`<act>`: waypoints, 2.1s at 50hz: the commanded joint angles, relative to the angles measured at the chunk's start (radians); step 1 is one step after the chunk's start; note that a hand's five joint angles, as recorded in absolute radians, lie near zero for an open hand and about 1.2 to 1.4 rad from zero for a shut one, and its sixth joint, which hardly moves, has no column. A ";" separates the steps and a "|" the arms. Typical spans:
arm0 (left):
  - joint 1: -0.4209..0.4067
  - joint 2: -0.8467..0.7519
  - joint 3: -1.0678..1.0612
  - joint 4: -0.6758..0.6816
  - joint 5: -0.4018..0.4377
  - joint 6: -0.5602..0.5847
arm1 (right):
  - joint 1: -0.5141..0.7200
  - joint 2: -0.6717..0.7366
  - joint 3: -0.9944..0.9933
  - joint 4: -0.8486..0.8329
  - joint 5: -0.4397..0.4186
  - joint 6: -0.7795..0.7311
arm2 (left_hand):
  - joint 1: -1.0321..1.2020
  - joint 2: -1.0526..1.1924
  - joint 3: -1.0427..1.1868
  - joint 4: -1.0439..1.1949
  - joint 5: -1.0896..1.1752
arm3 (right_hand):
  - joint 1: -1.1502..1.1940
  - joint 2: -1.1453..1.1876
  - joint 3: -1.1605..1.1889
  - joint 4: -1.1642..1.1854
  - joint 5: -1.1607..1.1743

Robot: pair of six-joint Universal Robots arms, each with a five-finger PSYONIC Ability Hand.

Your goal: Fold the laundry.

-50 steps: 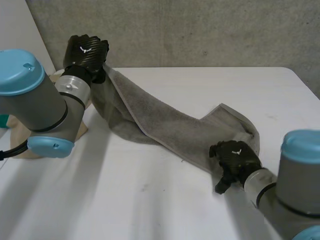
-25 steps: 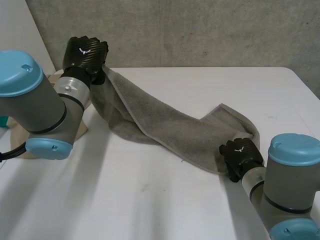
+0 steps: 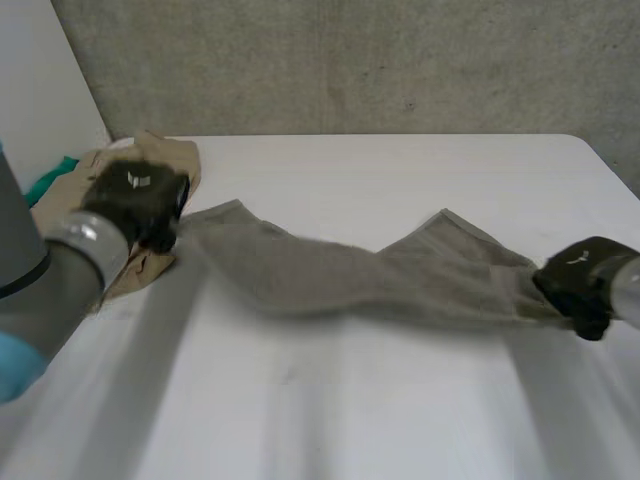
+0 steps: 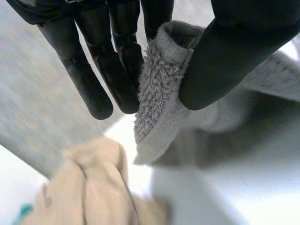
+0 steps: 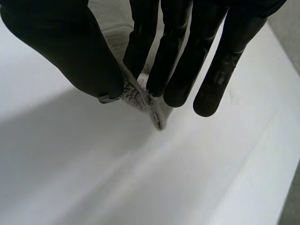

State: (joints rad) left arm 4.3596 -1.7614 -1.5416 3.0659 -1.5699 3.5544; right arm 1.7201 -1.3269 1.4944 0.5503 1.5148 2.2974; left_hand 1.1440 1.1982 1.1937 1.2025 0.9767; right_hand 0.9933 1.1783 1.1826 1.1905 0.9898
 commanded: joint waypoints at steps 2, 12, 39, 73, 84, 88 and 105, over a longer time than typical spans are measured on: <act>0.034 0.034 -0.196 -0.159 0.039 0.230 | -0.045 -0.006 0.029 0.083 -0.002 -0.105 | 0.252 0.198 0.203 0.194 0.245 | 0.403 0.218 0.214 0.206 0.232; 0.061 -0.016 -0.177 -0.003 0.047 0.239 | -0.042 0.090 -0.006 -0.110 -0.021 -0.095 | 0.252 0.198 0.203 0.194 0.245 | 0.403 0.218 0.214 0.206 0.232; 0.014 -0.320 0.104 0.103 -0.032 0.052 | 0.021 0.331 -0.272 -0.010 -0.012 0.074 | 0.252 0.198 0.203 0.194 0.245 | -0.283 -0.468 -0.472 -0.480 -0.454; 0.017 -0.284 0.525 0.718 -0.048 -0.069 | 0.033 0.227 -0.663 -0.900 0.001 0.454 | 0.252 0.198 0.203 0.194 0.245 | 0.403 0.218 0.214 0.206 0.232; 0.031 -0.205 0.378 0.823 -0.078 -0.238 | 0.030 0.175 -0.545 -0.914 -0.109 0.510 | 0.252 0.198 0.203 0.194 0.245 | 0.403 0.218 0.214 0.206 0.232; 0.032 -0.211 0.263 0.817 -0.065 -0.276 | 0.030 0.181 -0.458 -0.869 -0.157 0.501 | 0.252 0.198 0.203 0.194 0.245 | 0.403 0.218 0.214 0.206 0.232; 0.031 -0.382 -0.064 0.657 0.070 -0.204 | -0.022 0.304 -0.059 -0.727 -0.292 0.127 | 0.252 0.198 0.203 0.194 0.245 | 0.403 0.218 0.214 0.206 0.232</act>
State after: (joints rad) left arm 4.3921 -2.1412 -1.5446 3.8457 -1.5039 3.2954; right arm 1.7197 -1.0397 1.3478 -0.2698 1.2489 2.5789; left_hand 1.1441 1.2013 1.1970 1.2033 0.9767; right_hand 0.9906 1.1784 1.1824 1.1911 0.9978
